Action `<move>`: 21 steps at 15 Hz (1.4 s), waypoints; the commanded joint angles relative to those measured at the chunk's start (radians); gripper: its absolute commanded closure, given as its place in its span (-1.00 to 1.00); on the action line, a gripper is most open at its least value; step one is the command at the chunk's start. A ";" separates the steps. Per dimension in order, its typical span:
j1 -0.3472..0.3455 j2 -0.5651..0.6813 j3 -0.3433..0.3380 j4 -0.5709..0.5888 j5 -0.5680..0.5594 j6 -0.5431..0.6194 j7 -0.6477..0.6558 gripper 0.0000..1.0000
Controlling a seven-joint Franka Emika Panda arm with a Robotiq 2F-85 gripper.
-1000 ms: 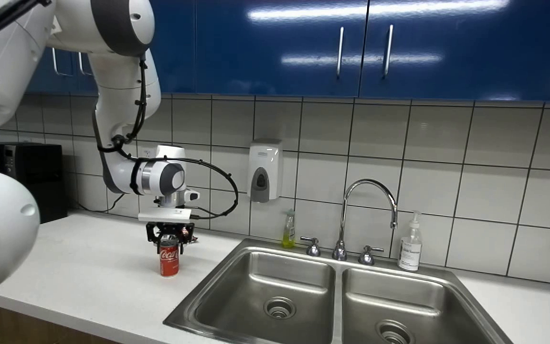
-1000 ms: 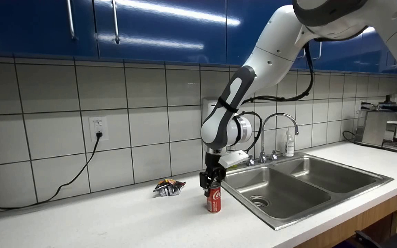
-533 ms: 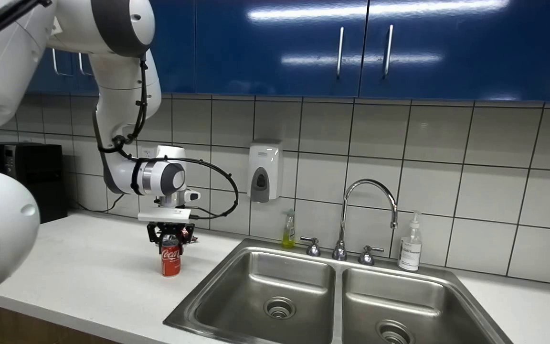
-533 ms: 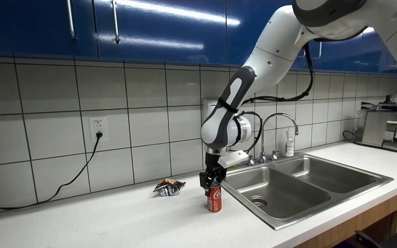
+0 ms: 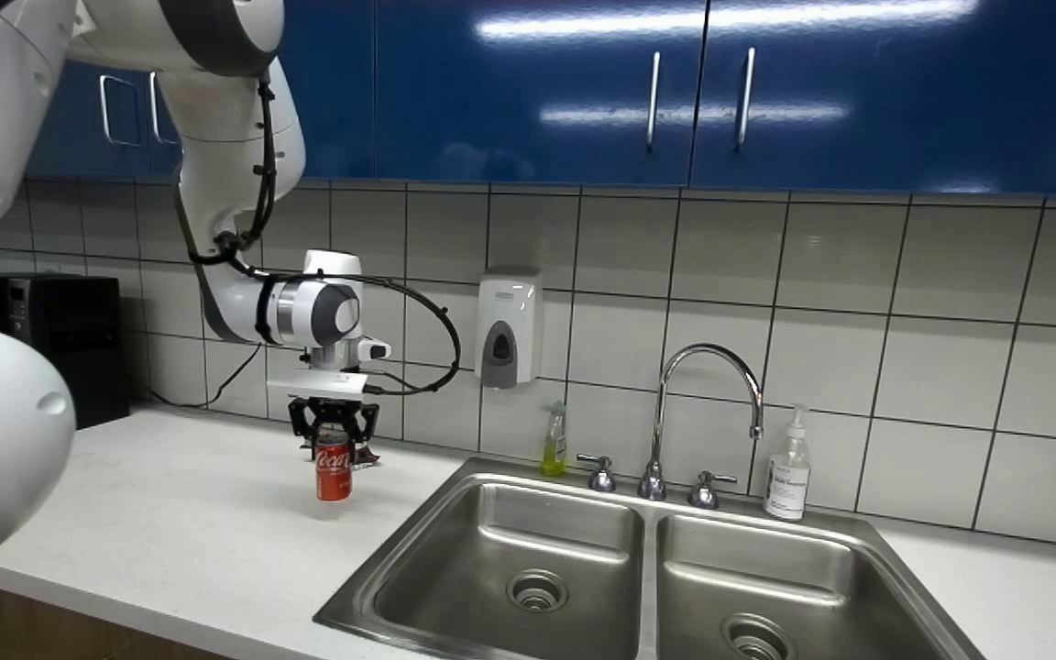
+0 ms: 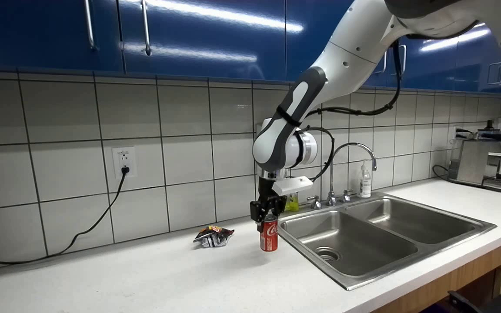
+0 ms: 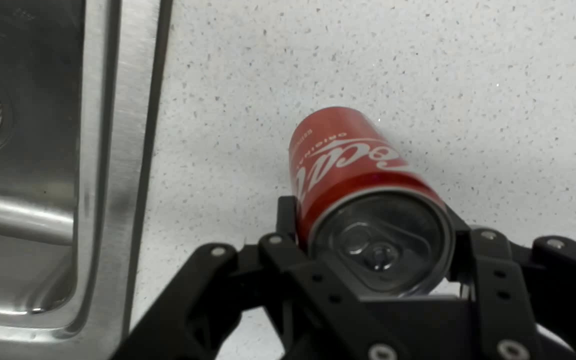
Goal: Put the can in the left sink
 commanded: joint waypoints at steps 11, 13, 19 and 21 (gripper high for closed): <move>-0.117 -0.109 -0.094 -0.050 0.009 -0.049 0.081 0.24; -0.139 -0.111 -0.111 -0.056 0.018 -0.043 0.083 0.24; -0.214 -0.111 -0.155 -0.063 0.047 -0.026 0.076 0.24; -0.240 -0.109 -0.165 -0.064 0.068 -0.020 0.069 0.24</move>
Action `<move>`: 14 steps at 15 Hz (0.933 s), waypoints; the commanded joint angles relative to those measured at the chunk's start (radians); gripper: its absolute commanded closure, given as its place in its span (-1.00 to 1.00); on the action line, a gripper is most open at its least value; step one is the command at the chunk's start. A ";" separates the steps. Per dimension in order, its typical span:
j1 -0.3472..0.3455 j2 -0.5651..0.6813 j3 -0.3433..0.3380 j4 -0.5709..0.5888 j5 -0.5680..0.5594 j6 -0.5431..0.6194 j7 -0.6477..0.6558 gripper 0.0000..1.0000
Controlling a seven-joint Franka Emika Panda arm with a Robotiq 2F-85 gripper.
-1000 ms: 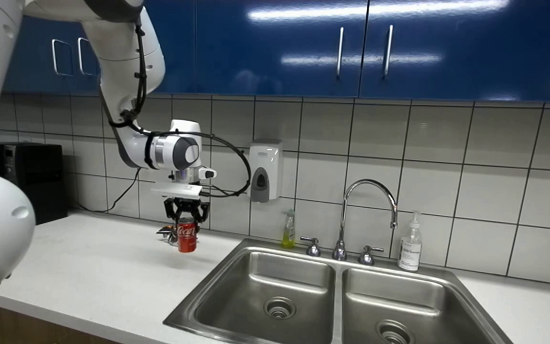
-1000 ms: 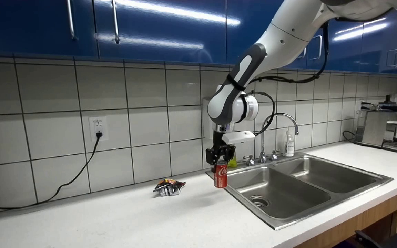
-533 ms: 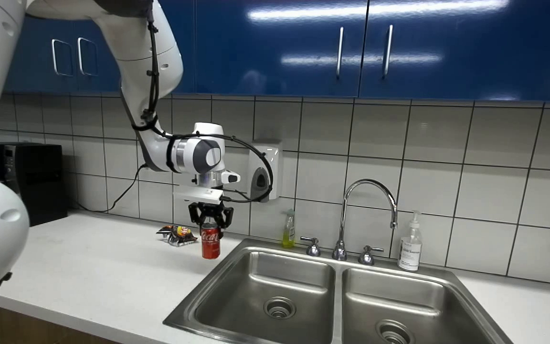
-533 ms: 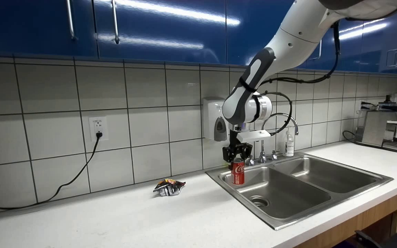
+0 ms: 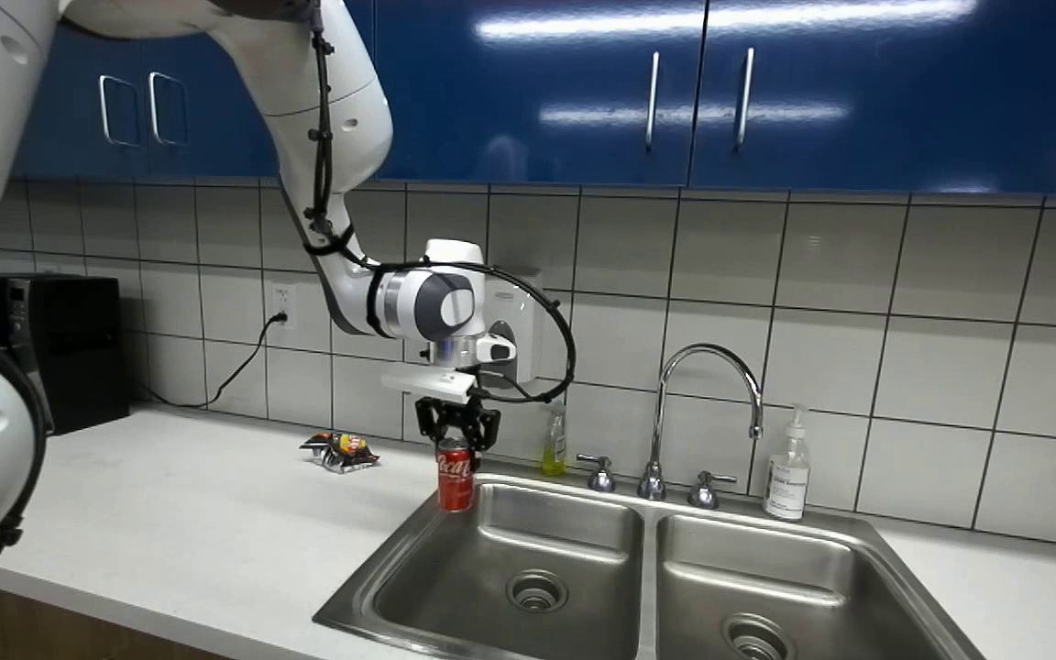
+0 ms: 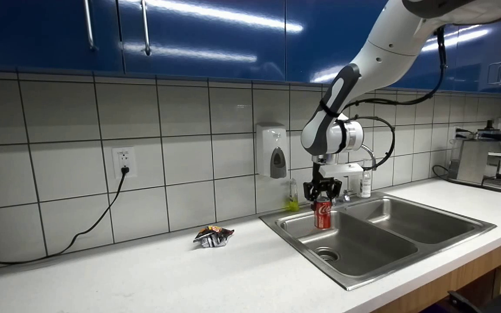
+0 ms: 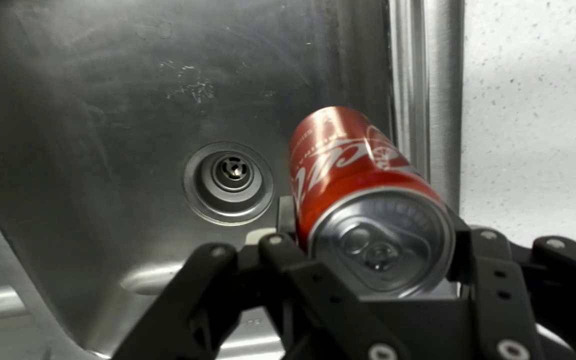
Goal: Put the can in the left sink
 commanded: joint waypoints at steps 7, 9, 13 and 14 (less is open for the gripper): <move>-0.121 -0.016 -0.039 -0.014 0.089 0.045 -0.005 0.24; -0.141 -0.010 -0.048 -0.015 0.104 0.057 -0.008 0.24; -0.174 0.023 -0.062 -0.019 0.114 0.084 -0.015 0.24; -0.181 0.033 -0.063 -0.022 0.115 0.094 -0.018 0.24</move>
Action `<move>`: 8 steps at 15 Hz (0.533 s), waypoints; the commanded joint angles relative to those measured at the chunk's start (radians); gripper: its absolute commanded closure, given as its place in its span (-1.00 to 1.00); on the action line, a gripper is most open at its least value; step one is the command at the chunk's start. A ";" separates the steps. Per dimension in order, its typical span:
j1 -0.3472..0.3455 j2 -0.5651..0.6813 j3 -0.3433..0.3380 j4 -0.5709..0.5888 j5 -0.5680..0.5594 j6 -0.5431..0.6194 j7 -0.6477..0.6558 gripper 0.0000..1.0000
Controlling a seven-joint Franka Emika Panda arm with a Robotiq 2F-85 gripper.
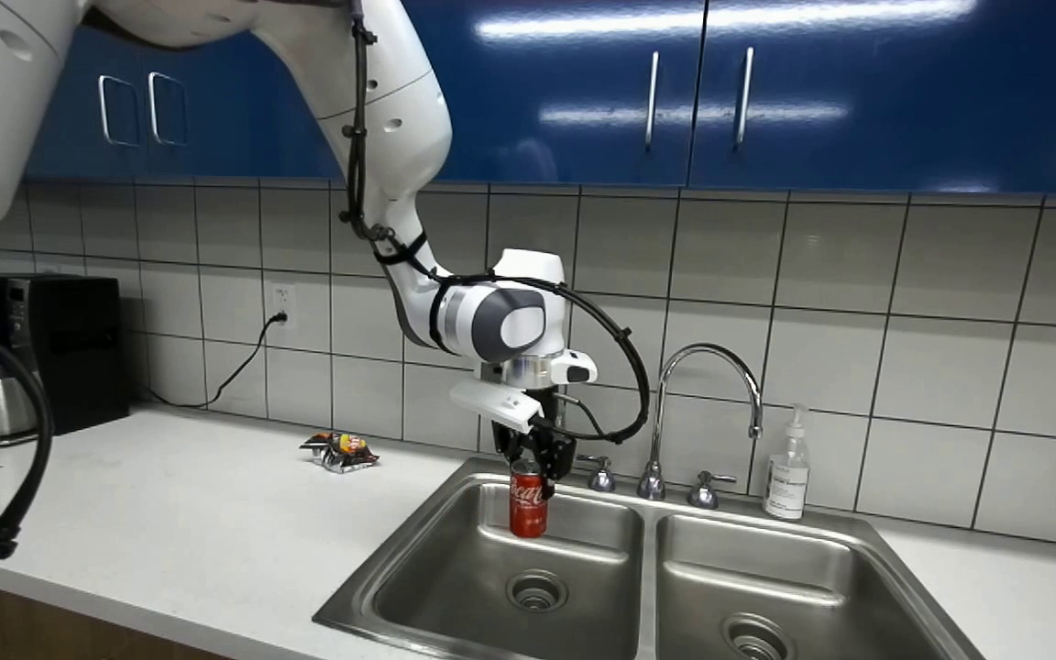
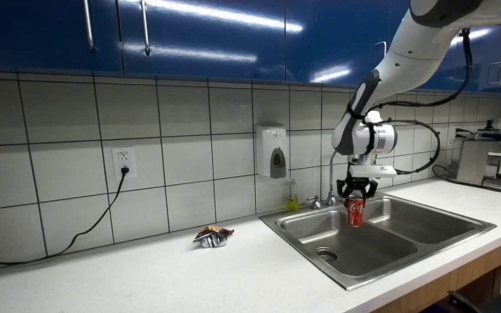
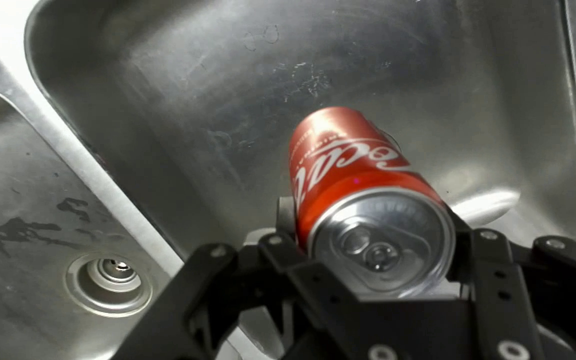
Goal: Put the can in the left sink
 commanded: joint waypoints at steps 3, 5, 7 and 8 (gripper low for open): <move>-0.048 0.052 0.013 -0.019 0.028 0.057 -0.027 0.24; -0.062 0.079 0.024 -0.026 0.038 0.079 -0.039 0.24; -0.069 0.107 0.029 -0.029 0.041 0.102 -0.044 0.24; -0.075 0.120 0.035 -0.029 0.044 0.108 -0.047 0.24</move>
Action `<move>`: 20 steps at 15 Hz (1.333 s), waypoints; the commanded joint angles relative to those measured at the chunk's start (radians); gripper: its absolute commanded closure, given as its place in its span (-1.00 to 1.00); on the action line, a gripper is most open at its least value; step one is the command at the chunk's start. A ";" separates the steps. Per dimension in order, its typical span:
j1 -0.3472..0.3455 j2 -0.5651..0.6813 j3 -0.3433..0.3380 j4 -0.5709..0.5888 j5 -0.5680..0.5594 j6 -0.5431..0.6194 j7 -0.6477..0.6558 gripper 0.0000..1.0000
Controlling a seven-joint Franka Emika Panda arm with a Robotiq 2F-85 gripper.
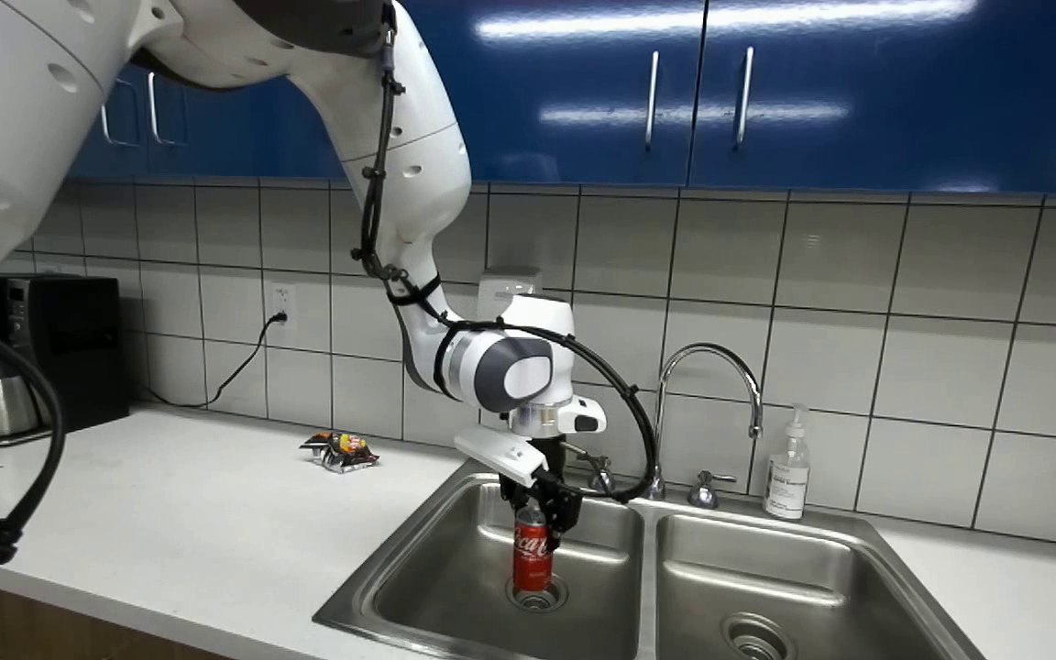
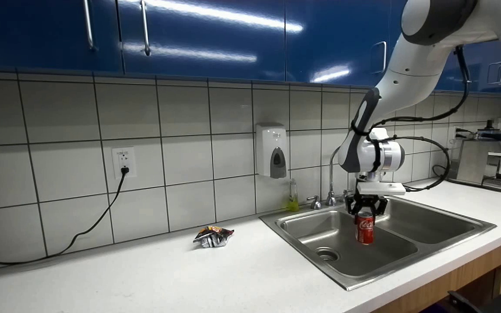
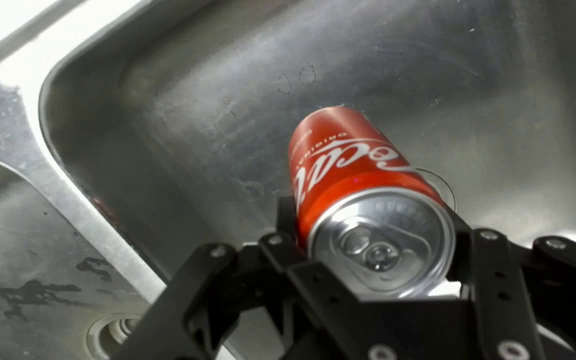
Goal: Put the can in the left sink
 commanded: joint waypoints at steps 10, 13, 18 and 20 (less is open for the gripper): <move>-0.073 0.110 0.086 -0.001 0.020 0.143 -0.042 0.24; -0.077 0.140 0.093 0.003 0.012 0.176 -0.040 0.24; -0.088 0.193 0.109 0.017 0.003 0.219 -0.042 0.24; -0.093 0.215 0.117 0.027 -0.001 0.235 -0.042 0.24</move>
